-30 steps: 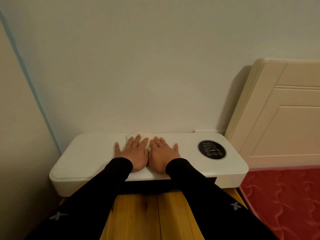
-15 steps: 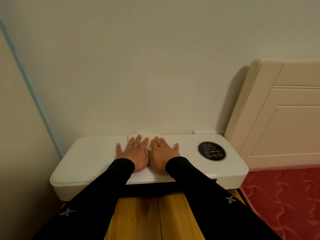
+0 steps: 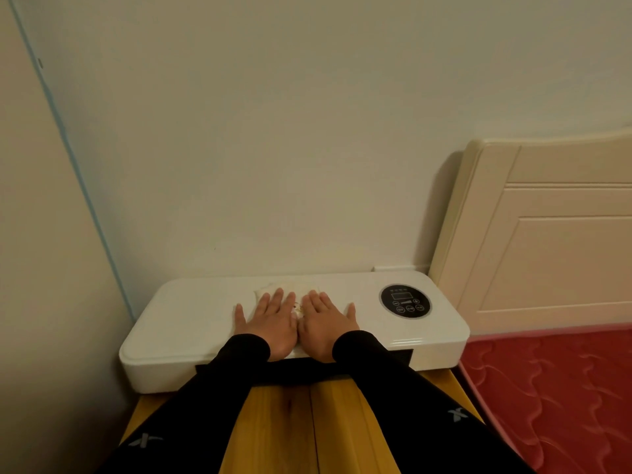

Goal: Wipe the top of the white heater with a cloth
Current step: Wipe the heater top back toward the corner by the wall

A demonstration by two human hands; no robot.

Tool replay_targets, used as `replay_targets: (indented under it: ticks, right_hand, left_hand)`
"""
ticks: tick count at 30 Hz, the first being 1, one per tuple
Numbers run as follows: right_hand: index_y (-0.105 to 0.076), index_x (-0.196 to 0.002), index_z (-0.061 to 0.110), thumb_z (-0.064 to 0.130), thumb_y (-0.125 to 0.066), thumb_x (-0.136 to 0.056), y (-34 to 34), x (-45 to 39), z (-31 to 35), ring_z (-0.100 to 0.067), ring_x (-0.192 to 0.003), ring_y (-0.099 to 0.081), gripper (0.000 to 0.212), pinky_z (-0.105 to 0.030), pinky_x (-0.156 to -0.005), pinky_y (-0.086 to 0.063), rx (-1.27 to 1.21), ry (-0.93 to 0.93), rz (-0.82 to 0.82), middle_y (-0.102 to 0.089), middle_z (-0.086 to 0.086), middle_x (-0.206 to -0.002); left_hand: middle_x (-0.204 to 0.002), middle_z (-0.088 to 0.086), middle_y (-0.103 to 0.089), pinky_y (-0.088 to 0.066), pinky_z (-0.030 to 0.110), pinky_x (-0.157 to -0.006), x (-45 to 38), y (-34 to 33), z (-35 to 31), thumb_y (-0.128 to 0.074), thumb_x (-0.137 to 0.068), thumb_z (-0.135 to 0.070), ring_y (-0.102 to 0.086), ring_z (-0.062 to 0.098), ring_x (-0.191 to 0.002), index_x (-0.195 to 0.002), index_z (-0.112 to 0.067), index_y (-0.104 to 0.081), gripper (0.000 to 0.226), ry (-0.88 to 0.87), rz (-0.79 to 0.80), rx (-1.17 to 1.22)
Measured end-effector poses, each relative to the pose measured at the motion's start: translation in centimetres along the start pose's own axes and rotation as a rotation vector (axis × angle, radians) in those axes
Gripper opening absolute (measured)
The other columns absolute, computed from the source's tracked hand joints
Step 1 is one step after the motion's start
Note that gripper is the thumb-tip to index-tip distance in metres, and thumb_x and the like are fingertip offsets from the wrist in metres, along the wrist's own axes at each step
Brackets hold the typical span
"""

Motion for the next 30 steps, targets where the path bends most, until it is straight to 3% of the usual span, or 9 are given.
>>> replay_targets:
  ticks: [16,30]
  right_hand:
    - [-0.001,-0.160,0.015,0.040,-0.019,-0.105,-0.5,5.4,-0.5,-0.018,-0.155,0.009,0.063,-0.066,-0.117,0.007,-0.035,0.001,-0.009,0.007,0.000,-0.169]
    - [-0.002,-0.161,0.016,0.040,-0.016,-0.105,-0.2,4.2,-1.4,-0.018,-0.155,0.008,0.062,-0.063,-0.119,0.007,-0.039,0.014,-0.017,0.006,0.000,-0.169]
  left_hand:
    - [-0.165,-0.007,0.018,0.010,0.061,-0.117,4.8,-1.2,-2.3,-0.006,-0.103,-0.044,0.014,0.017,-0.152,-0.157,-0.032,0.008,0.058,-0.006,-0.031,-0.012]
    - [-0.166,-0.006,0.015,0.007,0.061,-0.118,3.5,-1.0,-2.6,-0.006,-0.103,-0.044,0.012,0.019,-0.153,-0.158,-0.032,0.006,0.058,-0.014,-0.031,0.003]
Point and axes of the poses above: each hand's wrist, its own x-axis away from the middle knuckle, its own y-axis out of the back of the hand, z = x × y, the point moved 5 cm from there along -x, towards the middle knuckle
